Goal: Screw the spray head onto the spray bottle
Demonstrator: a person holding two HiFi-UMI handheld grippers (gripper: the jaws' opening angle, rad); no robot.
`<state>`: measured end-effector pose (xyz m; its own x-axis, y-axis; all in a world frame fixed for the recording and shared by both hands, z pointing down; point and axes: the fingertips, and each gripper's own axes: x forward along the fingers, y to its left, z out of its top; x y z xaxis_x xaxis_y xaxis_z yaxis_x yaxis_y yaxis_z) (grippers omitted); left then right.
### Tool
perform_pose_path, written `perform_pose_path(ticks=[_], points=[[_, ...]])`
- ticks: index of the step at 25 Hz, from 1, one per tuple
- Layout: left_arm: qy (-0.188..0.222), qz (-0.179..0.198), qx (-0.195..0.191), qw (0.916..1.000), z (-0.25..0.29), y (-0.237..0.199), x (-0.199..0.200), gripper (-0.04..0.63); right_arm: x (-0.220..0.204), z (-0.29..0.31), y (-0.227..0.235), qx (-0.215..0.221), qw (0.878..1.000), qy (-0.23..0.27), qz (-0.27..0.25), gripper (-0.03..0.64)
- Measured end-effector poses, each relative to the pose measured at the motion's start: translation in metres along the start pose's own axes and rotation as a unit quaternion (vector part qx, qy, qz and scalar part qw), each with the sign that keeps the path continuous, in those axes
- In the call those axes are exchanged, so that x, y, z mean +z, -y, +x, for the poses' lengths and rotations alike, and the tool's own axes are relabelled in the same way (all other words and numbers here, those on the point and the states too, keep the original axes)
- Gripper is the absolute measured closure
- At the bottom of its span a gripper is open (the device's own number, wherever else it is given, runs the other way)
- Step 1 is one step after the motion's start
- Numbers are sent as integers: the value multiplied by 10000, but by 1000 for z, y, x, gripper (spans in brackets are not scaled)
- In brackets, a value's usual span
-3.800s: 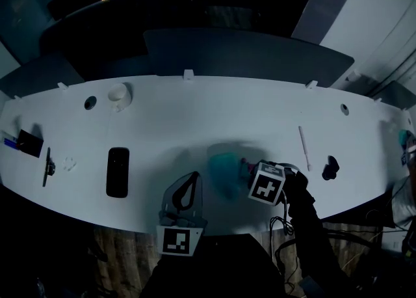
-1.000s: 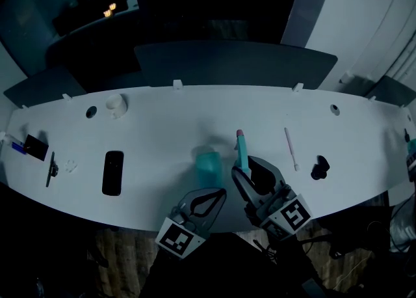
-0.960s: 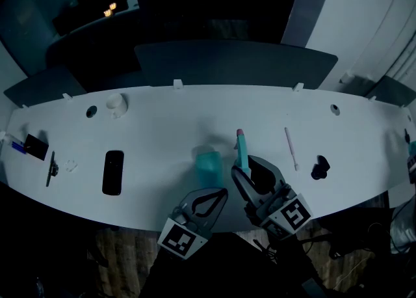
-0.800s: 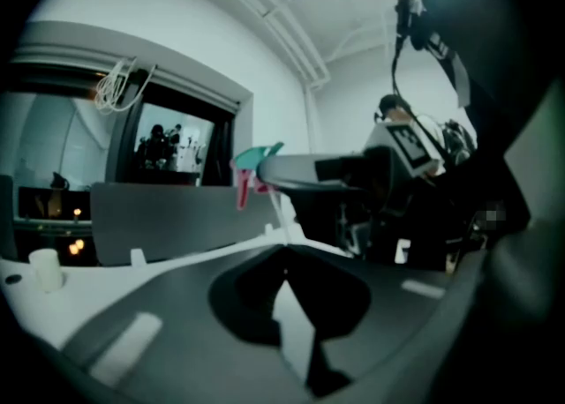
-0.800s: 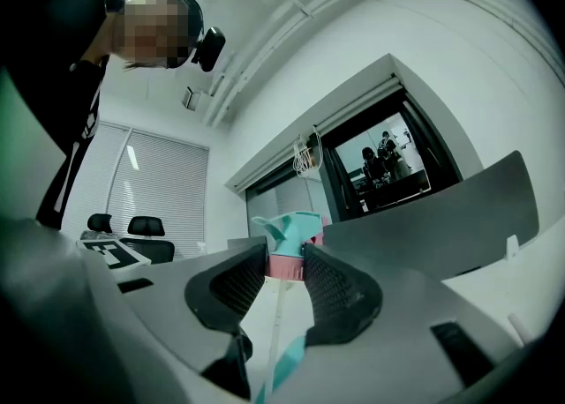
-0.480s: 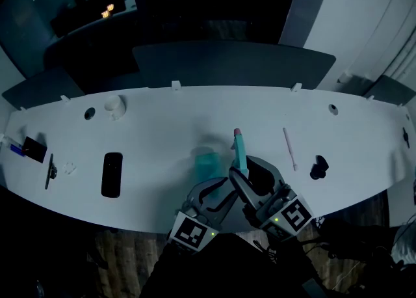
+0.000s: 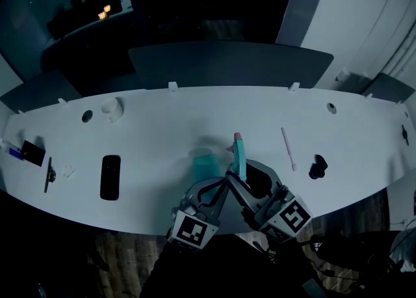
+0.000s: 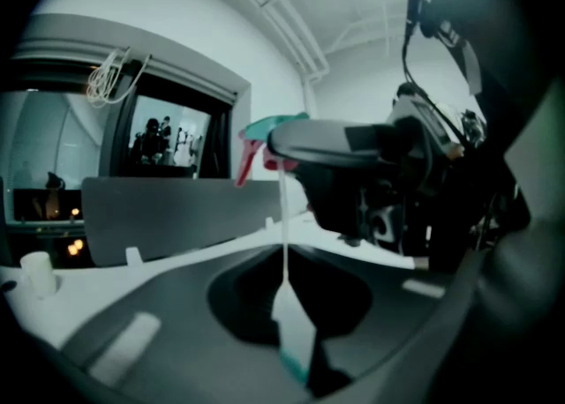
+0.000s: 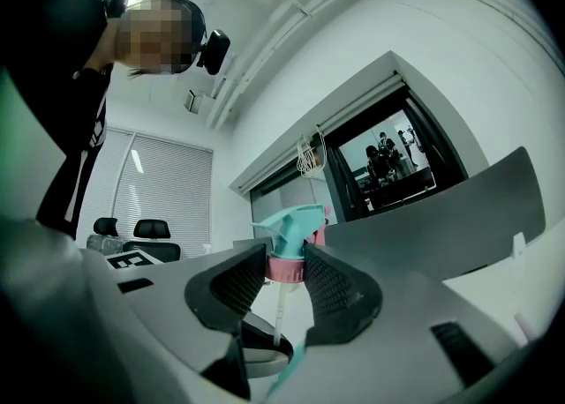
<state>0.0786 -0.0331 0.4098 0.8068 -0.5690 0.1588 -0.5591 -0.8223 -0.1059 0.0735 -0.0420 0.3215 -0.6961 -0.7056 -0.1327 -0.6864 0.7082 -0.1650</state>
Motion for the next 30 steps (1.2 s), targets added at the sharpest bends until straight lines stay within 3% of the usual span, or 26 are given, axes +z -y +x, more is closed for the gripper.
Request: perform_pose_path(ticks=[12, 30], points=[[-230, 631, 232, 9975, -10, -9, -4, 581, -4, 0, -2, 173, 9995, -121, 246, 495], [-197, 1053, 206, 9940, -17, -3, -3, 581, -2, 0, 4, 200, 9986, 31, 484, 495]])
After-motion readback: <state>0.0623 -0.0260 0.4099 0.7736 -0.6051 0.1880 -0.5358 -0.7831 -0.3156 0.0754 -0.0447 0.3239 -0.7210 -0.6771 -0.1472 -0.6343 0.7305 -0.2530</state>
